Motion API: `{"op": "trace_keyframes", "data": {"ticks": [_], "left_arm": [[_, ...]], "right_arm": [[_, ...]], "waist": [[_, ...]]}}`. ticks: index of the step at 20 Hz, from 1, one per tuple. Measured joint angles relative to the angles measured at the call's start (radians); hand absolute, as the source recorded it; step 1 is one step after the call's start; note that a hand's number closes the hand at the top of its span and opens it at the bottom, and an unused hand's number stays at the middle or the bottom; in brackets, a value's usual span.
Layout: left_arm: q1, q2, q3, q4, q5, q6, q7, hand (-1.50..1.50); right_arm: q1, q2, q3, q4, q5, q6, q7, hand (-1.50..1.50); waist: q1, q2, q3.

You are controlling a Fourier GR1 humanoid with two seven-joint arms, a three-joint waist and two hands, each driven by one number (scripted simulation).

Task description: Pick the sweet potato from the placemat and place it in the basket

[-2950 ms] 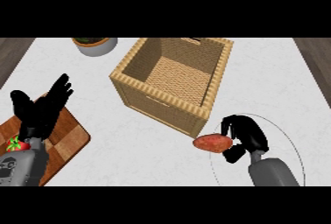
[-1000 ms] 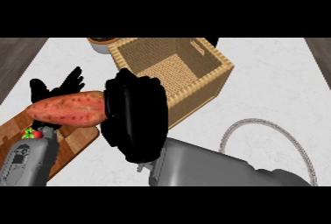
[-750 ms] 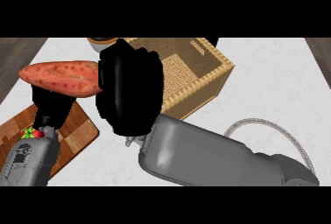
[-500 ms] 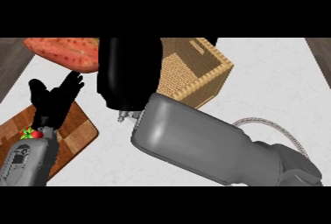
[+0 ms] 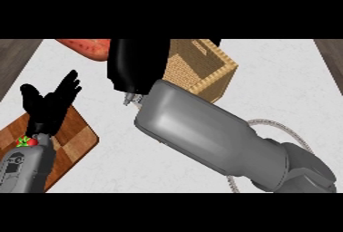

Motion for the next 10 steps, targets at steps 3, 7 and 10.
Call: {"op": "trace_keyframes", "data": {"ticks": [3,7,10], "left_arm": [[0.012,-0.001,0.001,-0.005,-0.003,0.002,-0.01,0.0],[0.012,0.0,0.006,-0.015,0.003,0.003,0.011,0.0],[0.028,-0.002,0.012,-0.028,0.004,0.01,0.01,0.0]], "right_arm": [[0.028,0.0,0.002,0.022,-0.001,-0.036,-0.023,1.5],[0.06,0.001,-0.004,0.055,-0.002,-0.078,-0.041,1.5],[0.092,0.001,-0.021,0.085,0.028,-0.119,-0.056,-1.5]], "waist": [[-0.008,0.002,0.001],[-0.015,0.002,0.002],[-0.025,0.001,0.002]]}}
